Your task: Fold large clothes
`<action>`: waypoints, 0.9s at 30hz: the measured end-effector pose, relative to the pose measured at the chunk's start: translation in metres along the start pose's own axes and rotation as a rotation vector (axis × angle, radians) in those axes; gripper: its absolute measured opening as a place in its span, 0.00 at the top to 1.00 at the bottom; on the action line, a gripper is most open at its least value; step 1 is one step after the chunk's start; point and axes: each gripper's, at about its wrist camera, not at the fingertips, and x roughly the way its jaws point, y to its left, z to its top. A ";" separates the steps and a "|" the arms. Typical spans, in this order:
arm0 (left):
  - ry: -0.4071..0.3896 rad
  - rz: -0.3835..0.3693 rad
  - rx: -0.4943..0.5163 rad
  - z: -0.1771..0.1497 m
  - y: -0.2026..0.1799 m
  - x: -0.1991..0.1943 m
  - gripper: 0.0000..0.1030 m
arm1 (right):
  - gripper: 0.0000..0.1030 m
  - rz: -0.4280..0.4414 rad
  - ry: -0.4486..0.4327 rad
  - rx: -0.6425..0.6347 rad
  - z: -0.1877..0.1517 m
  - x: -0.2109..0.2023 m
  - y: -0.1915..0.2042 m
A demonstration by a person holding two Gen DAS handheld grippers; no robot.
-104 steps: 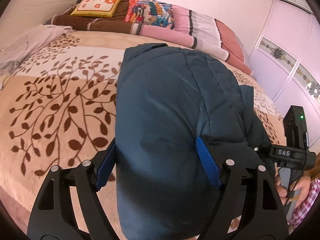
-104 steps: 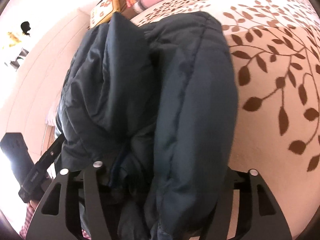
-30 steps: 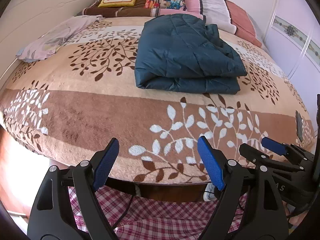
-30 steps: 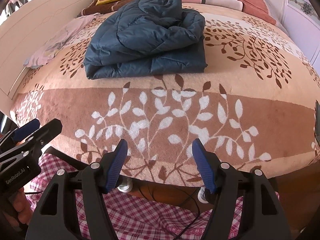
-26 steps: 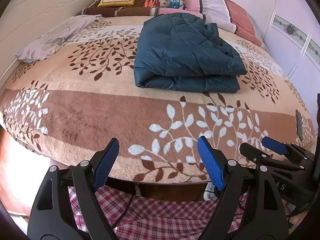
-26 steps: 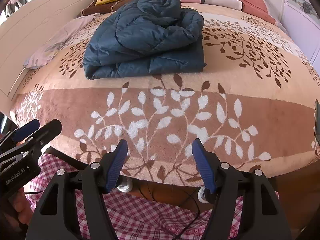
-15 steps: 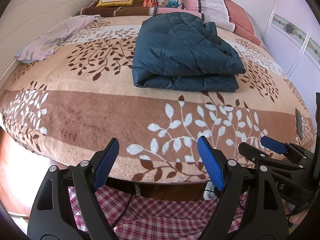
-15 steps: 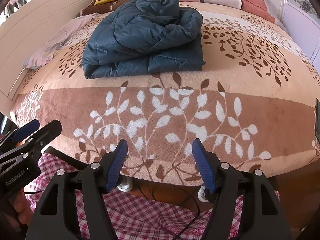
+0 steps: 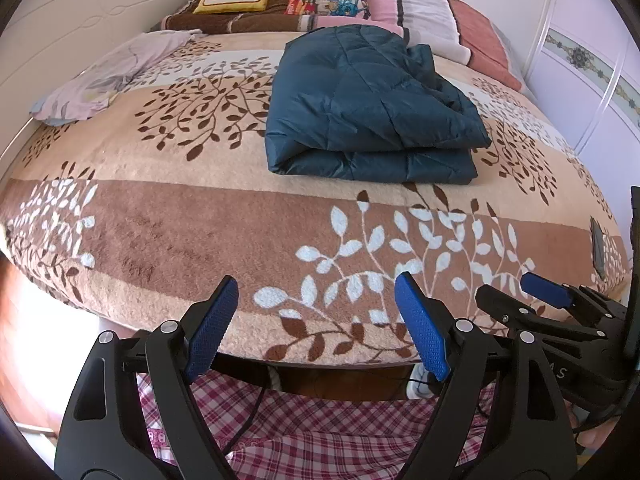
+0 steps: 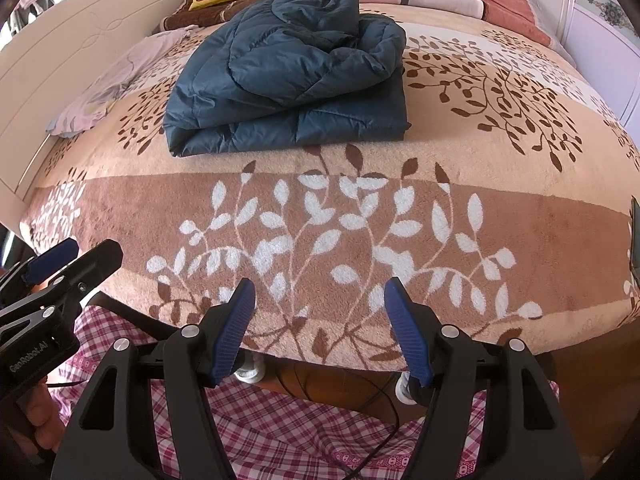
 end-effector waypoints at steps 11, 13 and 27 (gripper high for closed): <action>0.001 0.001 0.000 0.000 0.000 0.000 0.23 | 0.36 0.001 0.000 0.001 0.000 0.000 0.001; 0.001 0.000 0.000 0.000 0.000 0.000 0.23 | 0.36 0.000 0.000 0.001 0.000 0.000 0.001; 0.004 0.008 0.000 -0.001 0.000 0.000 0.23 | 0.36 -0.001 0.001 0.000 -0.001 0.001 0.001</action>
